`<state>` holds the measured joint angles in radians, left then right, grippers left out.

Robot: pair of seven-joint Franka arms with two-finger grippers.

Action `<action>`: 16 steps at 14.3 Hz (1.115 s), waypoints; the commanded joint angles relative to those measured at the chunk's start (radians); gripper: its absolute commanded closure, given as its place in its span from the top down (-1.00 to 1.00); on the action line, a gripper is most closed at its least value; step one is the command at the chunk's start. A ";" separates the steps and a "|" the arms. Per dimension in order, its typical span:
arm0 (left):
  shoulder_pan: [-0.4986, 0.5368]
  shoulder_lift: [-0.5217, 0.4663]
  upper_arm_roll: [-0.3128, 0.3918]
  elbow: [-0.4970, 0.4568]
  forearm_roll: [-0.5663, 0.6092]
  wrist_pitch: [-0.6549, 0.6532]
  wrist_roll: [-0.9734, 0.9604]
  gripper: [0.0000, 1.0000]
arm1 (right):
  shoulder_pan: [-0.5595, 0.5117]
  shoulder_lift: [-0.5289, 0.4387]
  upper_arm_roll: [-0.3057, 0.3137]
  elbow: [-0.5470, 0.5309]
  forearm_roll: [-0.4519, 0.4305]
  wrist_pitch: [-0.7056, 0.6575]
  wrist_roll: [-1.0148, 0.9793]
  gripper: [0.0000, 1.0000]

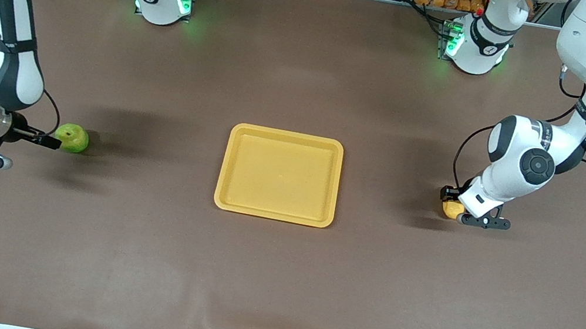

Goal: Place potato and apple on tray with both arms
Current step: 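Close the left gripper on the potato while the right gripper grasps the apple, then carry the potato over the tray with the left gripper while the right lifts the apple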

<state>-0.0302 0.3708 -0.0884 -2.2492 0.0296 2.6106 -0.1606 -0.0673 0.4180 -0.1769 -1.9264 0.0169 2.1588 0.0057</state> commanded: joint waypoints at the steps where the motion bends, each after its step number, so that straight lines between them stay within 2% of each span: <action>1: -0.007 -0.059 -0.004 0.007 0.023 -0.006 -0.011 -1.00 | -0.009 -0.005 0.014 -0.043 0.005 0.051 0.010 1.00; 5: -0.034 -0.090 -0.008 0.078 0.023 -0.105 -0.014 -1.00 | -0.006 0.005 0.014 -0.085 0.005 0.117 0.011 1.00; 8: -0.065 -0.079 -0.008 0.225 0.023 -0.309 -0.019 -1.00 | -0.005 0.010 0.017 -0.098 0.006 0.139 0.013 1.00; 10: -0.076 -0.070 -0.008 0.298 0.024 -0.383 -0.019 -1.00 | -0.005 0.010 0.017 -0.103 0.006 0.144 0.014 1.00; 13: -0.108 -0.055 -0.011 0.345 0.093 -0.428 -0.043 -1.00 | 0.000 0.010 0.019 -0.105 0.070 0.144 0.013 1.00; 16: -0.151 -0.027 -0.011 0.384 0.115 -0.429 -0.143 -1.00 | 0.004 0.012 0.020 -0.118 0.084 0.156 0.013 1.00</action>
<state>-0.1500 0.3039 -0.1001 -1.9227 0.1150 2.2052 -0.2368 -0.0635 0.4301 -0.1613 -2.0272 0.0808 2.2914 0.0104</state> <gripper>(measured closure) 0.436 0.000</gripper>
